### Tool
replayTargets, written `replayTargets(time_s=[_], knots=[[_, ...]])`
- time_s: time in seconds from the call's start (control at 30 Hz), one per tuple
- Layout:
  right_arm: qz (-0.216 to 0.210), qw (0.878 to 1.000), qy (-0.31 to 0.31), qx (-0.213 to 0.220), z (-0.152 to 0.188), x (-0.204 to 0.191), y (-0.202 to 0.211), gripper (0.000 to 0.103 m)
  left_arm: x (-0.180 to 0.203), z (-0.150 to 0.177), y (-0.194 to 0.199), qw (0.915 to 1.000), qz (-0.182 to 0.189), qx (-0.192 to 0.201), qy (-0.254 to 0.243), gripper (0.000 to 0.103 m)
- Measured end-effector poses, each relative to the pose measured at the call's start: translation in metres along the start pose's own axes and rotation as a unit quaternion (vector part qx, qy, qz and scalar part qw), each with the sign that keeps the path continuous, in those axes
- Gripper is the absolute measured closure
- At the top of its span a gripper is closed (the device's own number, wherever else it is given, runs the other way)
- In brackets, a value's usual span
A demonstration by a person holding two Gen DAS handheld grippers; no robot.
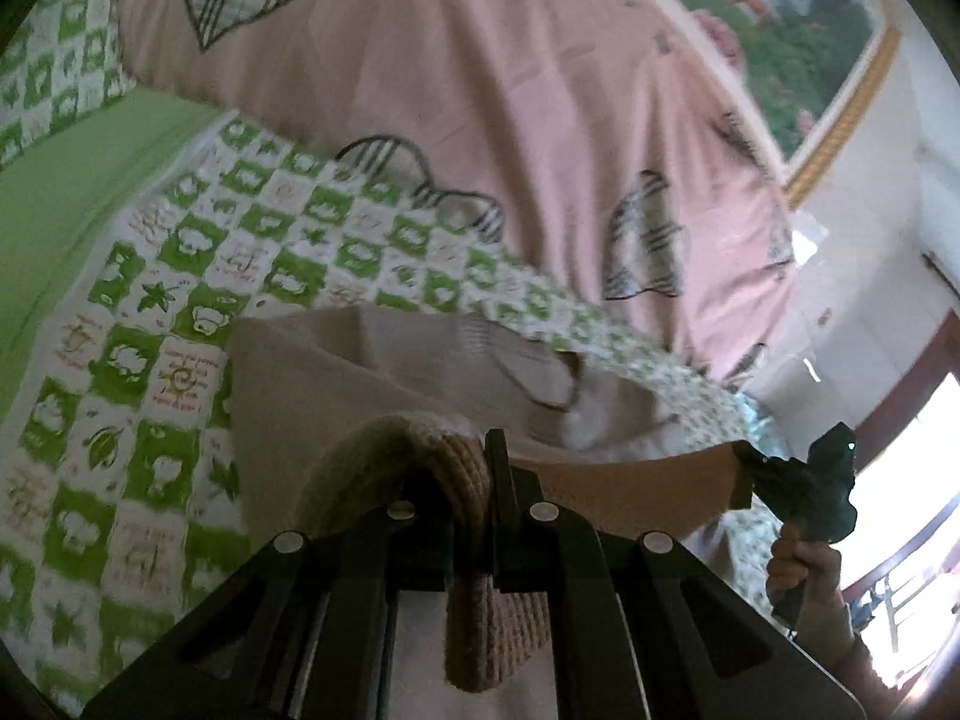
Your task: Fold small clothes
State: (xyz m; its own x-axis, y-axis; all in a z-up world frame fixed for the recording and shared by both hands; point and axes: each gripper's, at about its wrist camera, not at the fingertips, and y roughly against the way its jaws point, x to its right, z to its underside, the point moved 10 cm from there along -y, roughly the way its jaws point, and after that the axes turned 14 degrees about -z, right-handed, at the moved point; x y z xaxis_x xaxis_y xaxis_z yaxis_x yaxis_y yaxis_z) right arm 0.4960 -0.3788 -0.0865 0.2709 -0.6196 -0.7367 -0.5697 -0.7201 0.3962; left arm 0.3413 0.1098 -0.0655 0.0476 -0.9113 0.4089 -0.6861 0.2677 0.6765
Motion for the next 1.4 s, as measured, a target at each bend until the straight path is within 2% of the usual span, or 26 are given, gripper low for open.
replayTargets(time_s=[0.17, 0.23, 0.27, 0.3, 0.33, 0.37, 0.43, 0.53, 0.6, 0.67, 0.73, 0.8, 0.87, 0.93, 1.03, 1.13, 1.27, 1.4], knots=[[0.050, 0.998, -0.019, -0.025, 0.003, 0.037, -0.039, 0.093, -0.030, 0.005, -0.057, 0.9975, -0.036, -0.054, 0.028, 0.093], [0.059, 0.997, -0.032, -0.033, 0.006, 0.048, -0.045, 0.091, -0.036, 0.012, -0.063, 0.9962, -0.037, -0.069, 0.038, 0.092], [0.065, 0.997, -0.036, -0.036, 0.008, 0.052, -0.044, 0.089, -0.037, 0.015, -0.058, 0.9963, -0.034, -0.067, 0.041, 0.088], [0.069, 0.996, -0.036, -0.033, 0.009, 0.051, -0.038, 0.083, -0.036, 0.018, -0.050, 0.9969, -0.034, -0.061, 0.036, 0.083], [0.071, 0.997, -0.033, -0.027, 0.008, 0.048, -0.033, 0.073, -0.032, 0.023, -0.041, 0.9974, -0.035, -0.057, 0.027, 0.074], [0.074, 0.997, -0.023, -0.013, 0.008, 0.041, -0.022, 0.068, -0.028, 0.028, -0.033, 0.9978, -0.032, -0.054, 0.020, 0.067], [0.067, 0.998, 0.001, 0.006, 0.008, 0.022, -0.007, 0.065, -0.015, 0.042, -0.017, 0.9983, -0.016, -0.055, 0.006, 0.060], [0.032, 0.998, 0.050, -0.012, 0.030, -0.019, -0.002, 0.065, 0.021, 0.075, -0.007, 0.9963, 0.021, -0.078, -0.030, 0.060], [-0.005, 0.993, 0.090, -0.079, 0.065, -0.046, -0.022, 0.065, 0.044, 0.092, -0.013, 0.9927, 0.040, -0.100, -0.054, 0.058], [-0.022, 0.981, 0.115, -0.154, 0.100, -0.058, -0.047, 0.065, 0.061, 0.109, -0.032, 0.9875, 0.029, -0.126, -0.090, 0.058], [-0.006, 0.966, 0.153, -0.208, 0.123, -0.058, -0.068, 0.065, 0.065, 0.113, -0.052, 0.9831, 0.000, -0.137, -0.122, 0.058], [0.022, 0.957, 0.176, -0.228, 0.125, -0.045, -0.082, 0.065, 0.062, 0.103, -0.063, 0.9828, 0.003, -0.139, -0.121, 0.061], [0.029, 0.963, 0.167, -0.212, 0.105, -0.032, -0.088, 0.065, 0.052, 0.081, -0.071, 0.9854, -0.002, -0.131, -0.108, 0.066], [0.063, 0.969, 0.158, -0.180, 0.077, -0.013, -0.091, 0.066, 0.028, 0.049, -0.078, 0.9893, -0.042, -0.104, -0.093, 0.066], [0.111, 0.981, 0.116, -0.109, 0.028, 0.018, -0.083, 0.065, -0.010, 0.011, -0.081, 0.9933, -0.074, -0.078, -0.042, 0.066], [0.121, 0.989, 0.073, -0.051, -0.002, 0.037, -0.064, 0.065, -0.038, -0.009, -0.073, 0.9945, -0.088, -0.057, 0.000, 0.065], [0.116, 0.991, 0.059, -0.027, -0.006, 0.035, -0.044, 0.065, -0.053, -0.006, -0.048, 0.9942, -0.097, -0.038, 0.027, 0.060], [0.095, 0.993, 0.054, -0.035, 0.020, 0.018, -0.027, 0.065, -0.046, 0.016, -0.017, 0.9955, -0.079, -0.030, 0.042, 0.057]])
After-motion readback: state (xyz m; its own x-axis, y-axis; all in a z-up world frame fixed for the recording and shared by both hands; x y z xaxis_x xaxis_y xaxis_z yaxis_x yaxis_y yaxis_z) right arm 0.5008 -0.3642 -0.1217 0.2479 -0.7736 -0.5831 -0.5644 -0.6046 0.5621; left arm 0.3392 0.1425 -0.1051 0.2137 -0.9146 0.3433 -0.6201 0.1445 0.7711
